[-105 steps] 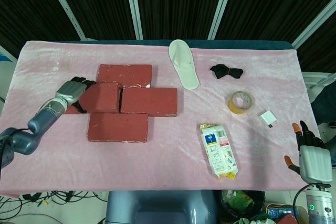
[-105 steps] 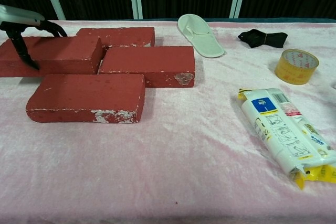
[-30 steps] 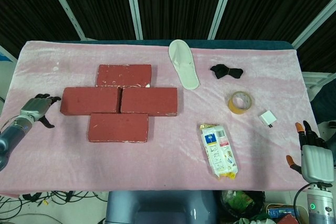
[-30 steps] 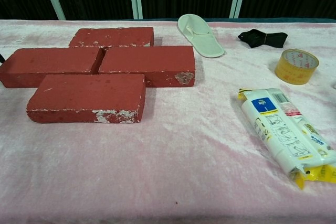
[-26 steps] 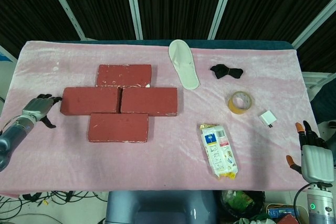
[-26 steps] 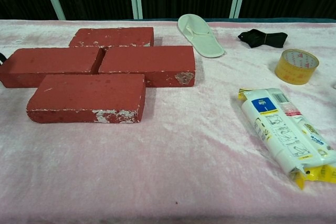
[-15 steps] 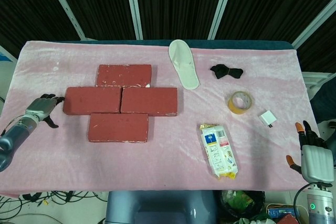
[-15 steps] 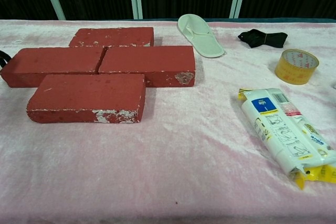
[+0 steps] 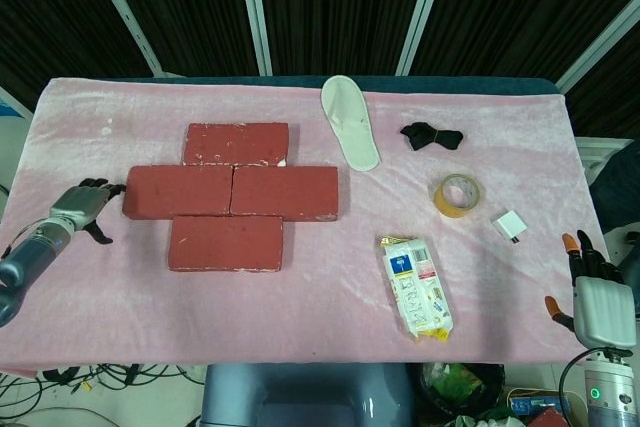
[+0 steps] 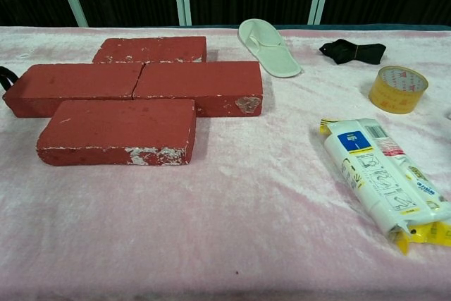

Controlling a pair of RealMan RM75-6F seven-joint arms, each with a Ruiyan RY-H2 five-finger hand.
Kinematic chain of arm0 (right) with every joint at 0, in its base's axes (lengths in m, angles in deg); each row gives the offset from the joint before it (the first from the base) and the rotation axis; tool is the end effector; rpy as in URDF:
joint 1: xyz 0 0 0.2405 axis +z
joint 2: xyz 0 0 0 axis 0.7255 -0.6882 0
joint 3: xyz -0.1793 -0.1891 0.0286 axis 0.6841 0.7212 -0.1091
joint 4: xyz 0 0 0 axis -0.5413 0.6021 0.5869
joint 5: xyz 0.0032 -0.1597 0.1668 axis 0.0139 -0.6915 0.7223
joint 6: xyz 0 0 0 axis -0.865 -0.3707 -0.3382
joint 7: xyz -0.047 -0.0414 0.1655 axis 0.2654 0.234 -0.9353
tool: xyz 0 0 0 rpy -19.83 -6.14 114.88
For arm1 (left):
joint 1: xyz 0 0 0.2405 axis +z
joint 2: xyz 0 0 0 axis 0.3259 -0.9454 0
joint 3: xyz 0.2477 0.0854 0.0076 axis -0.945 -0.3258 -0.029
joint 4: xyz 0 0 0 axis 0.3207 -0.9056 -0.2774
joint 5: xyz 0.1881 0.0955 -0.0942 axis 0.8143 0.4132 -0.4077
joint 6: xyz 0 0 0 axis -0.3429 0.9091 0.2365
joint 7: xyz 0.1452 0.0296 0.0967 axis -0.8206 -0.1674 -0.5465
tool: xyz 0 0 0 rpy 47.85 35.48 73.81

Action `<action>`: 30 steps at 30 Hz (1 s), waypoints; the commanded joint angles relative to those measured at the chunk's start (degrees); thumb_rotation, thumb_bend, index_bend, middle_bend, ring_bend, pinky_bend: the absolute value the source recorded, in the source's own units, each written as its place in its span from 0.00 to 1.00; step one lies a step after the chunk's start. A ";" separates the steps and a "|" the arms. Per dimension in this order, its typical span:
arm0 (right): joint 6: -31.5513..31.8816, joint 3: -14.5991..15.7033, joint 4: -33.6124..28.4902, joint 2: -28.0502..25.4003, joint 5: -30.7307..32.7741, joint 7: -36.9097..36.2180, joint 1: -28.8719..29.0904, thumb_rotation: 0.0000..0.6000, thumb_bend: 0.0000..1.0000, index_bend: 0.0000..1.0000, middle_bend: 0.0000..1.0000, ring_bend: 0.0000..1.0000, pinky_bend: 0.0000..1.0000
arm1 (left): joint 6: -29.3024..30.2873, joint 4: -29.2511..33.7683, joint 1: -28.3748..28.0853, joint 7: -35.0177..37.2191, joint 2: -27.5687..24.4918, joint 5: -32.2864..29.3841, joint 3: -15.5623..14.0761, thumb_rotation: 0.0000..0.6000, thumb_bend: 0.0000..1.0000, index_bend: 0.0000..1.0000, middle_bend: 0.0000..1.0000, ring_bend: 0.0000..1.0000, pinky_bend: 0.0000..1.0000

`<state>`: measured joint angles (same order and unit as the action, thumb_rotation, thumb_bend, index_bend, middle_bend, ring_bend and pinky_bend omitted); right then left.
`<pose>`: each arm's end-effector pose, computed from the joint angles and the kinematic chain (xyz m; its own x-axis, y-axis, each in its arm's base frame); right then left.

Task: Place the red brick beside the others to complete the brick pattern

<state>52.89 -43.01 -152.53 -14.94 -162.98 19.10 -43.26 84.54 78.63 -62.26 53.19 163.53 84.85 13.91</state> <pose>-0.3259 -0.2179 0.1318 0.5336 0.0064 0.8457 -0.8309 0.1907 0.5227 -0.3733 0.4387 0.0782 0.5428 0.5732 0.6138 0.7920 -0.1060 -0.6013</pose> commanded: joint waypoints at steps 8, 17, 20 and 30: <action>-0.17 0.11 -0.03 -0.02 0.05 0.21 0.05 1.00 0.15 0.08 0.01 0.15 0.24 | 2.46 9.38 1.66 -5.36 -8.44 -2.80 0.20 1.00 0.11 0.04 0.11 0.00 0.00; -0.08 0.20 -0.07 -0.09 -0.28 0.19 0.07 1.00 0.15 0.08 0.01 0.15 0.24 | 29.97 31.86 13.02 -16.80 -21.29 -6.71 3.89 1.00 0.11 0.03 0.09 0.00 0.00; 0.04 0.25 0.00 -0.11 -0.53 0.14 0.06 1.00 0.15 0.08 0.01 0.15 0.24 | 39.69 34.89 17.58 -17.82 -22.26 -3.79 3.59 1.00 0.11 0.03 0.09 0.00 0.00; 0.22 0.38 0.11 -0.16 -1.18 -0.09 0.07 1.00 0.15 0.08 0.01 0.15 0.24 | 55.19 33.31 29.21 -13.97 -18.44 0.01 0.29 1.00 0.11 0.03 0.07 0.00 0.00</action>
<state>53.10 -42.64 -152.44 -15.09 -164.12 19.03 -43.20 136.20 112.37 -36.27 37.39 143.62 83.61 15.16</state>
